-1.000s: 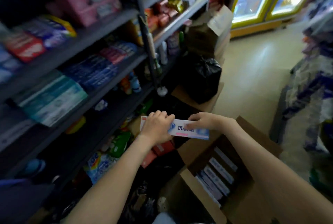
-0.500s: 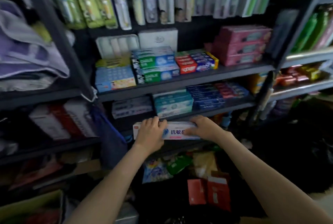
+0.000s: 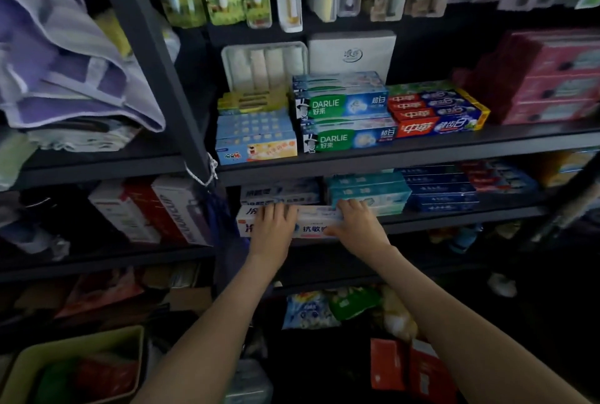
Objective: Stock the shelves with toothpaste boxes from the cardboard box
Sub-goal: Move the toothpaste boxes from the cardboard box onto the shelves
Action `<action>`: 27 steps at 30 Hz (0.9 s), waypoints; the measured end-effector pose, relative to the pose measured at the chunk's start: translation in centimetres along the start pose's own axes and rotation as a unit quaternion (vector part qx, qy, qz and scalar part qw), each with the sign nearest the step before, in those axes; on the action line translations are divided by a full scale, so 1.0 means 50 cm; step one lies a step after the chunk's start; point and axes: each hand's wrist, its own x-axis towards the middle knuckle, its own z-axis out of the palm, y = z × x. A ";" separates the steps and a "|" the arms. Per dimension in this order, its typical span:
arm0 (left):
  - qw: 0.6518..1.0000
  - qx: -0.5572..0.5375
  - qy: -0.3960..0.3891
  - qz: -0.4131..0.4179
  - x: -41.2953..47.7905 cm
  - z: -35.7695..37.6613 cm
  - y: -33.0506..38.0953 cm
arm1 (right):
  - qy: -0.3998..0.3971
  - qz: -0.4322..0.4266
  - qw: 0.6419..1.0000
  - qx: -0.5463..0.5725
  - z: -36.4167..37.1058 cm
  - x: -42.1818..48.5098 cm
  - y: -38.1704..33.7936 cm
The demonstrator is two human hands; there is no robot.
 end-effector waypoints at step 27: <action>0.984 -0.048 -0.108 -0.135 0.125 0.305 -0.038 | -0.044 -0.094 0.994 -0.020 0.289 0.170 0.018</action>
